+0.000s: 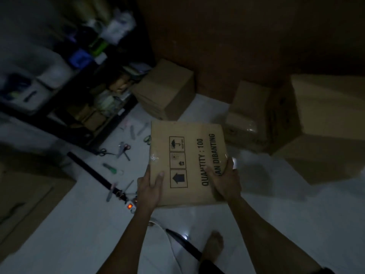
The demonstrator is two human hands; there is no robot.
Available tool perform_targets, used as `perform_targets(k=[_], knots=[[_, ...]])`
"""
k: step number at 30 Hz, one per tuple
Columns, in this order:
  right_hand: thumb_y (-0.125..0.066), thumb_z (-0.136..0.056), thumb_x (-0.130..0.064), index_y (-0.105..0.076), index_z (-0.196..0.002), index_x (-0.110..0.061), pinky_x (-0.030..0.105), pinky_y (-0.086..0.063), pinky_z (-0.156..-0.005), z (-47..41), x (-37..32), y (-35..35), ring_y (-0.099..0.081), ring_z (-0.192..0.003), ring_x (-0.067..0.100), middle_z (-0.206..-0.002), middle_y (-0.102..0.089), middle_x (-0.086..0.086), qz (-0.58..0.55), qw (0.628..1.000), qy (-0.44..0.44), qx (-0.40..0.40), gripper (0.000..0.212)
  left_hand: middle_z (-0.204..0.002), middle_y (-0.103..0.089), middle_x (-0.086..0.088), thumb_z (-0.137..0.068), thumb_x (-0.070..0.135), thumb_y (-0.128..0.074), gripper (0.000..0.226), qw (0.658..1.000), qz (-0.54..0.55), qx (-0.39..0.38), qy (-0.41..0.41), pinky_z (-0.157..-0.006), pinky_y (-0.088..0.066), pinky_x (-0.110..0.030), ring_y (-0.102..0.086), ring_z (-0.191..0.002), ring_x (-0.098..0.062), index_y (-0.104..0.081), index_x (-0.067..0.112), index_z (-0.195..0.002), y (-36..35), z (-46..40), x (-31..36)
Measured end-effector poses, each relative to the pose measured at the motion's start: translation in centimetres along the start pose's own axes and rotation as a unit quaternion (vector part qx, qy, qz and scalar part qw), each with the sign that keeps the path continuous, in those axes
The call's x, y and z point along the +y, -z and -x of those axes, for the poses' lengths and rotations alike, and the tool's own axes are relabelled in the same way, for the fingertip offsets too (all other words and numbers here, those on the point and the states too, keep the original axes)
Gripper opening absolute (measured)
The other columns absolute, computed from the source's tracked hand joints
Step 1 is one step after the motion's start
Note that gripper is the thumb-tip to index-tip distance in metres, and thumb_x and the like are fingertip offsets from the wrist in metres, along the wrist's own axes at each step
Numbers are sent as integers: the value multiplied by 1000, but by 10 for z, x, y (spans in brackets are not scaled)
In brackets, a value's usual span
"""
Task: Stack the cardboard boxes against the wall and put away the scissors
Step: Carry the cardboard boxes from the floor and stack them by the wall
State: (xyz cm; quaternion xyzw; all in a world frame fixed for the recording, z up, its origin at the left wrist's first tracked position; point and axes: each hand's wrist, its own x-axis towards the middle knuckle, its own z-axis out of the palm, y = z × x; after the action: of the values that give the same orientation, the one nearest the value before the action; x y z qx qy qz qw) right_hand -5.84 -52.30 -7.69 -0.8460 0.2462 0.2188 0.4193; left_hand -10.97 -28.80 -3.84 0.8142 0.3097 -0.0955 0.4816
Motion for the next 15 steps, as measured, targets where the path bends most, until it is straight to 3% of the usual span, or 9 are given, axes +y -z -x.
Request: perform_targets(k=[3,6,10,15], knots=[[-59,-65,-86,-7,-152,-38,55,-40,-106,45,-53,-31,-46,-128,38,-141,-42,13,15,998,43,-33,112,-136,-50,-7,-83,72,-48,73,999,38,35,-9,-110,-39,-47,-46,-129,-26,-30,44,-147,74,19,-14],[-58,-66,-86,-1,-153,-39,55,-36,-108,96,-98,-65,-42,-133,40,-147,-38,16,42,993,88,-62,114,-127,-50,-12,-81,72,-45,76,995,56,80,6,-107,-42,-45,-46,-124,-27,-30,41,-148,147,51,-29],[-52,-64,-91,-4,-152,-39,56,-36,-107,177,-151,-127,-45,-130,40,-142,-43,18,89,978,154,-106,113,-121,-45,-11,-95,54,-44,55,982,72,171,19,-109,-37,-36,-47,-121,-28,-33,40,-147,253,112,-64],[-47,-62,-96,-7,-152,-38,54,-36,-108,294,-203,-209,-46,-131,38,-144,-44,15,112,953,233,-157,115,-156,-24,-8,-99,53,-34,52,958,125,252,46,-117,-15,-39,-19,-145,-25,-35,34,-148,383,189,-115]])
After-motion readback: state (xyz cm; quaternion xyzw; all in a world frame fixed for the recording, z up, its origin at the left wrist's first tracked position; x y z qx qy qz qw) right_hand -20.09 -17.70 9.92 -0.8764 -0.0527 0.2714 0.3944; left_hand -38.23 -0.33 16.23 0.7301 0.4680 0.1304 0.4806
